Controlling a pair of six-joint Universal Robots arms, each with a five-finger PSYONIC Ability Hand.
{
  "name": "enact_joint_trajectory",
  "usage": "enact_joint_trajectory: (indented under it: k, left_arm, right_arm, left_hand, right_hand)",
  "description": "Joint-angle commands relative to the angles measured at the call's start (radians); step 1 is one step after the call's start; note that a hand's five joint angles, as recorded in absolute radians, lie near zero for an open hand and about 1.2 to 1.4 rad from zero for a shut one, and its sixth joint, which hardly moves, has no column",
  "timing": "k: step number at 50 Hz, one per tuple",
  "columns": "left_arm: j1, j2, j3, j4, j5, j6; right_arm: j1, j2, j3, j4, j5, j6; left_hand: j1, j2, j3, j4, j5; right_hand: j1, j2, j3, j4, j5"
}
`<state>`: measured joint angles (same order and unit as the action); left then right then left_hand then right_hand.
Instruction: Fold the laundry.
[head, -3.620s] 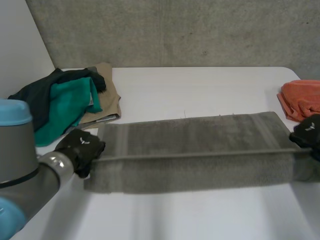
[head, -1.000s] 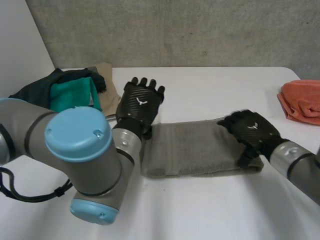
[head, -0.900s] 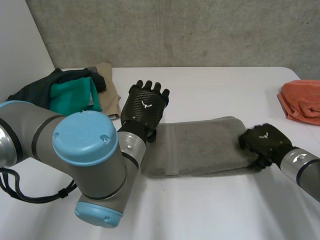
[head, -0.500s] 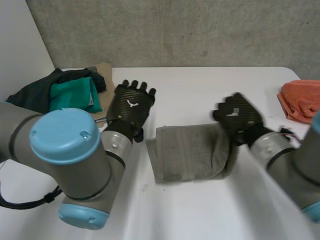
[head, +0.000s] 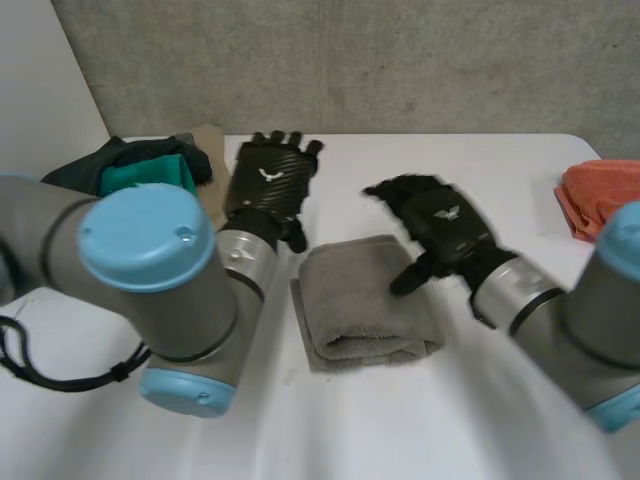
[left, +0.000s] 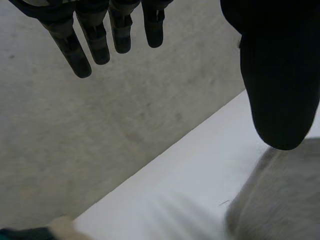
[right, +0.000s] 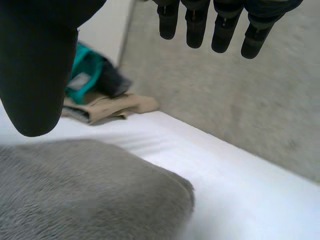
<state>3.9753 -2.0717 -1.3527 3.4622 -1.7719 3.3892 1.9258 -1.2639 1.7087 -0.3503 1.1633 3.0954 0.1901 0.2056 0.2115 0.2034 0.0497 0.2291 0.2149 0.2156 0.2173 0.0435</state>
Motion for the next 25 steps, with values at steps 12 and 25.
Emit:
enact_joint_trajectory:
  k: [12,25]
  left_arm:
    - [-0.068,-0.286,0.155,-0.252,0.034,-0.079]
    - [-0.053,-0.269,0.153,-0.353,0.006,0.021]
  right_arm:
    - [-0.053,0.319,-0.283,0.404,-0.007,-0.086]
    - [-0.034,0.279,-0.293,0.432,0.096,-0.302]
  left_hand:
    - [0.029,0.014,0.008,0.016,-0.005]
    - [0.012,-0.004,-0.01,-0.002,-0.022]
  right_hand:
    - [-0.055,-0.04,-0.041,-0.043,-0.044]
    - [-0.055,-0.04,-0.041,-0.043,-0.044]
